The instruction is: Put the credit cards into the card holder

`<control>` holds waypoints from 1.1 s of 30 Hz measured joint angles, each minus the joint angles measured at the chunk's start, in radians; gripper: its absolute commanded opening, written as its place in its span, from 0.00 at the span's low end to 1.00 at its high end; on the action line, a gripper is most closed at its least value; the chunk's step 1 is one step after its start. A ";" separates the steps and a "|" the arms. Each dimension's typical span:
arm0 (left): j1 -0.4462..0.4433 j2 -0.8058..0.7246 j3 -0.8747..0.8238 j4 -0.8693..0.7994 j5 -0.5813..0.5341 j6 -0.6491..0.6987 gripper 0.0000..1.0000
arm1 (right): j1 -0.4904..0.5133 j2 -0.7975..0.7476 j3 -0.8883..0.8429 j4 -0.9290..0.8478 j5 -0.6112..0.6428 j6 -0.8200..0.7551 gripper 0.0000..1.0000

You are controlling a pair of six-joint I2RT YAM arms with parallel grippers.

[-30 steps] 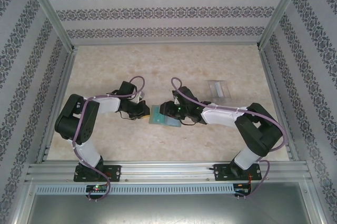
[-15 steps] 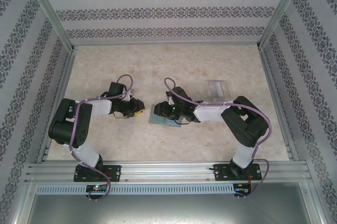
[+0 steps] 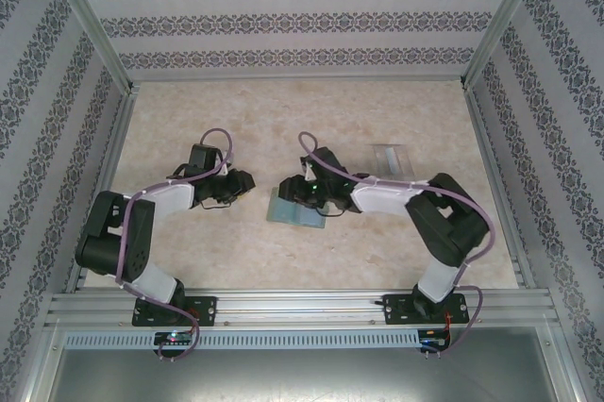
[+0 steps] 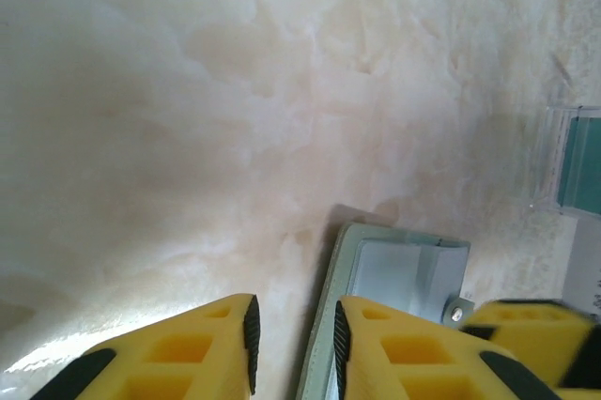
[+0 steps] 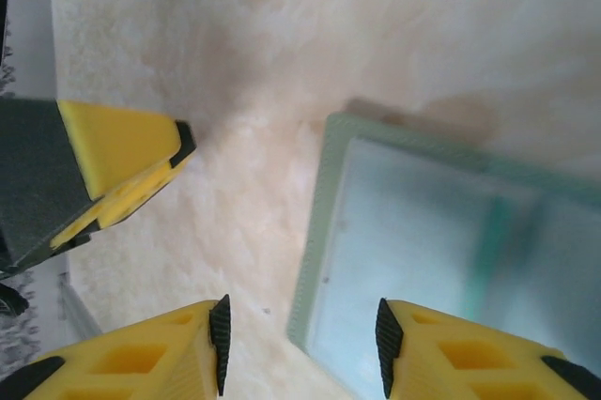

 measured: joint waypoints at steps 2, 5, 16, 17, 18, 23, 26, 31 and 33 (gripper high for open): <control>-0.022 -0.035 -0.002 -0.014 -0.029 0.019 0.31 | -0.042 -0.078 0.027 -0.096 0.041 -0.065 0.50; -0.058 -0.092 -0.002 -0.024 -0.072 0.043 0.36 | -0.109 -0.185 0.095 -0.251 0.163 -0.170 0.54; -0.096 -0.246 0.010 -0.110 -0.237 0.161 0.79 | -0.406 -0.394 0.148 -0.537 0.599 -0.522 0.70; -0.096 -0.248 0.017 -0.125 -0.253 0.167 0.83 | -0.432 -0.383 0.149 -0.547 0.601 -0.541 0.70; -0.097 -0.251 0.022 -0.140 -0.270 0.172 0.87 | -0.449 -0.369 0.151 -0.558 0.601 -0.558 0.70; -0.100 -0.304 0.023 -0.209 -0.348 0.201 0.99 | -0.475 -0.251 0.189 -0.623 0.581 -0.665 0.69; -0.100 -0.365 0.022 -0.236 -0.396 0.220 0.99 | -0.475 -0.181 0.222 -0.651 0.585 -0.718 0.69; -0.100 -0.447 0.022 -0.257 -0.461 0.240 0.99 | -0.475 -0.100 0.244 -0.667 0.628 -0.763 0.66; -0.100 -0.460 0.022 -0.264 -0.478 0.241 0.99 | -0.475 -0.076 0.248 -0.669 0.632 -0.768 0.65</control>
